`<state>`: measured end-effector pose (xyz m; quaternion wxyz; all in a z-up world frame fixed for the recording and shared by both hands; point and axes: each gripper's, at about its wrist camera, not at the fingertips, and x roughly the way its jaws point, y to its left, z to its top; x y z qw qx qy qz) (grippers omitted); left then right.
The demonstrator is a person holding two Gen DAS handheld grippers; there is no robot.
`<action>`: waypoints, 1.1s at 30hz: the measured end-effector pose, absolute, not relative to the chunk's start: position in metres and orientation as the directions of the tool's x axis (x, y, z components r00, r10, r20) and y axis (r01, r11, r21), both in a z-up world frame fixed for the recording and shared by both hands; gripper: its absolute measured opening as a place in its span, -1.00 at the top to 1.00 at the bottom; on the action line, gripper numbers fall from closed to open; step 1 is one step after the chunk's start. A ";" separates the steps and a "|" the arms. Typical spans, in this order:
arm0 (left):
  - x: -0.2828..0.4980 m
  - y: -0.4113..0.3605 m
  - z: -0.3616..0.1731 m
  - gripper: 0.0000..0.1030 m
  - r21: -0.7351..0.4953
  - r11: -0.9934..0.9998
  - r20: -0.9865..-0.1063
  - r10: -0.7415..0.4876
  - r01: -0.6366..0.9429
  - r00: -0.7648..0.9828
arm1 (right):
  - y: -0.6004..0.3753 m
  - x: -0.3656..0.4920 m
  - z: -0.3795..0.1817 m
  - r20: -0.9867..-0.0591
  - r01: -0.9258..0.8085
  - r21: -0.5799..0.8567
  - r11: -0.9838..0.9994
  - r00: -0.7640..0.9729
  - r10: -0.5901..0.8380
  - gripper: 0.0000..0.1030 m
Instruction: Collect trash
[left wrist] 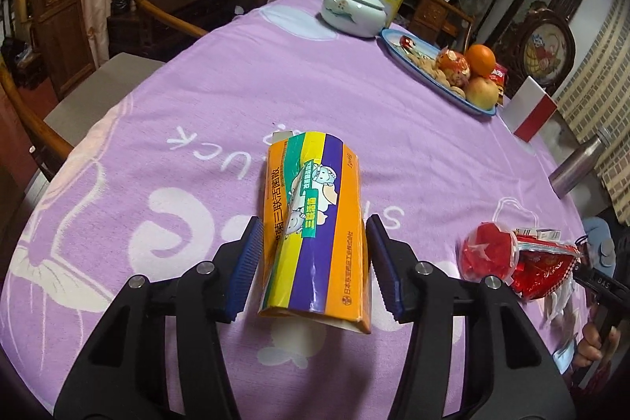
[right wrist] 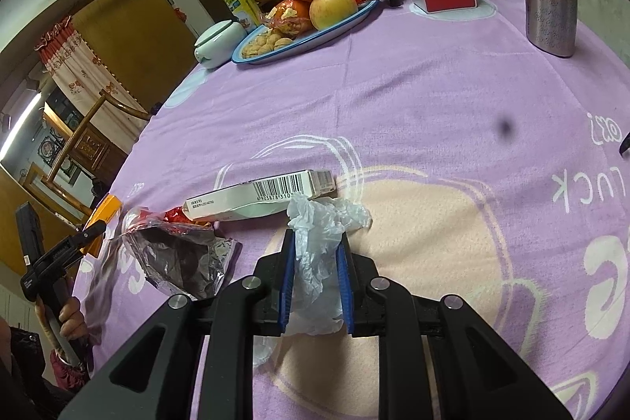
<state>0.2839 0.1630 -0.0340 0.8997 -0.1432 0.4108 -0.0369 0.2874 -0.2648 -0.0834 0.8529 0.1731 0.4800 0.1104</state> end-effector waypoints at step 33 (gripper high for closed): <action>0.286 0.164 -0.036 -0.04 -0.278 0.959 -0.736 -0.173 -0.059 0.655 | -0.278 0.285 -0.081 -0.765 0.021 0.427 0.904 0.541 0.349 0.57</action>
